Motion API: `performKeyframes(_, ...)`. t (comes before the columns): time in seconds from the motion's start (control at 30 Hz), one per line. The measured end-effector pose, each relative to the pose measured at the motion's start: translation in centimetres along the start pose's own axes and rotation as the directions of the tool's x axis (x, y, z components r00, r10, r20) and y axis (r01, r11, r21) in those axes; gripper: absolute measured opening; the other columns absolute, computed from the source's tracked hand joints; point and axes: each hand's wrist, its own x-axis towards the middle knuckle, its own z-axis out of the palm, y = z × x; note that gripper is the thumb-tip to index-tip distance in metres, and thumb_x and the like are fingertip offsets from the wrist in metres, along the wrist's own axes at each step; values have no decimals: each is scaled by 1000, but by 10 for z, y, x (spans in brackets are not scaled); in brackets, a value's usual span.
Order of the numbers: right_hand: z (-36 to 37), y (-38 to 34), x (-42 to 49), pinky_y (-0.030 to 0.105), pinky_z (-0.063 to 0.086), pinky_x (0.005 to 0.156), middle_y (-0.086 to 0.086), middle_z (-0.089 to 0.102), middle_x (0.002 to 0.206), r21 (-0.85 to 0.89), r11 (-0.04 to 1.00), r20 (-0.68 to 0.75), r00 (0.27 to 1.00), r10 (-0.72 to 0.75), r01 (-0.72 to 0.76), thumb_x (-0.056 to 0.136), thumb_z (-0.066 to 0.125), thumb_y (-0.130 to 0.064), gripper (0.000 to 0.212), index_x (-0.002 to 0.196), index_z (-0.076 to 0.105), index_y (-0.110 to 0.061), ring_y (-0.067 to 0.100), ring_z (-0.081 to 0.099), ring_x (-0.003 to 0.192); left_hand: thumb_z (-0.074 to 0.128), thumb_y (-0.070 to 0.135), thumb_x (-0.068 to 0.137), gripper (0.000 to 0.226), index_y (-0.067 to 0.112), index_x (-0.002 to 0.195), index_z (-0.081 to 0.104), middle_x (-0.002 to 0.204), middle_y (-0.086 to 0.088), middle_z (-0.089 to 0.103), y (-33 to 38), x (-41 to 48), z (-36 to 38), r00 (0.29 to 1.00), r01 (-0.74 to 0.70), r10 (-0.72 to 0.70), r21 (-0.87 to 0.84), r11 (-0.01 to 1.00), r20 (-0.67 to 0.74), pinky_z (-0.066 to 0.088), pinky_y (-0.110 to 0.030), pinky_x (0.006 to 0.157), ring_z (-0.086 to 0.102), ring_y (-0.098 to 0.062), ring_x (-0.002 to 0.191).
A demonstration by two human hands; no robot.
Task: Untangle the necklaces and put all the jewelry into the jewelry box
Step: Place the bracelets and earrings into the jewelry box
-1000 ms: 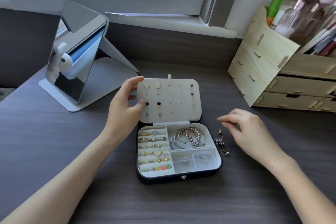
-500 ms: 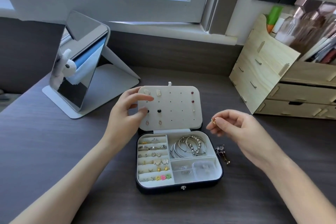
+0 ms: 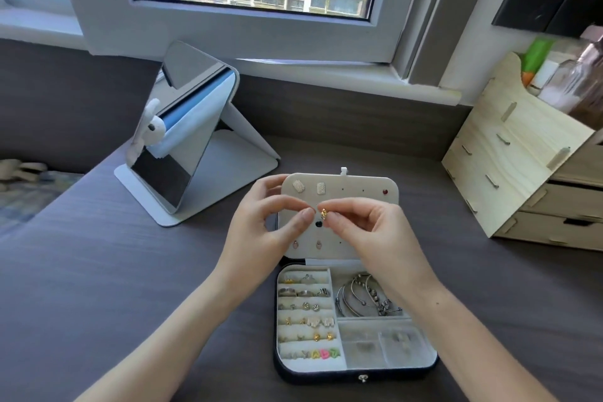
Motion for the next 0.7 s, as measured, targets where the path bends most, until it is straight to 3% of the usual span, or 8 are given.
performKeyframes(0.1, 10, 4, 3, 14, 49, 70, -7, 70, 84, -221, 957, -25, 980, -195, 185, 87, 65, -7, 15, 94, 73, -17, 3, 63, 80, 64, 49, 71, 21, 31, 79, 72, 114, 14, 57, 1, 0, -1, 1000, -12, 12, 28, 1000, -10, 45, -44, 97, 52, -6, 115)
performKeyframes(0.27, 20, 11, 6, 7, 41, 69, -9, 62, 78, -503, 745, -26, 854, -520, 438, 83, 63, -5, 12, 89, 70, -11, -2, 53, 74, 60, 47, 76, 24, 27, 82, 72, 110, 10, 59, 2, 0, -1, 998, -57, 61, 122, 991, -31, 45, -40, 95, 54, -10, 112)
performKeyframes(0.37, 21, 12, 5, 8, 41, 70, -8, 63, 77, -495, 737, -31, 838, -544, 460, 81, 66, -9, 11, 91, 69, -12, 2, 54, 74, 58, 45, 77, 24, 26, 82, 72, 102, 10, 59, 2, 0, -1, 999, -28, 29, 72, 997, -17, 46, -38, 92, 55, -11, 106)
performKeyframes(0.57, 16, 13, 4, 4, 37, 71, -11, 63, 77, -453, 746, -32, 827, -561, 488, 81, 68, -16, 4, 85, 70, -14, -9, 52, 75, 65, 45, 69, 25, 21, 73, 72, 100, 2, 57, 6, -1, -5, 990, 126, -116, -141, 982, 77, 49, -32, 84, 58, -13, 99)
performKeyframes(0.7, 13, 15, 5, 7, 41, 72, -11, 63, 78, -417, 753, 44, 839, -542, 509, 82, 64, -26, 17, 82, 70, -10, -7, 53, 76, 66, 42, 64, 24, 19, 65, 69, 93, -1, 54, 13, 2, -11, 977, 172, -152, -132, 976, 150, 43, -28, 79, 55, -10, 89)
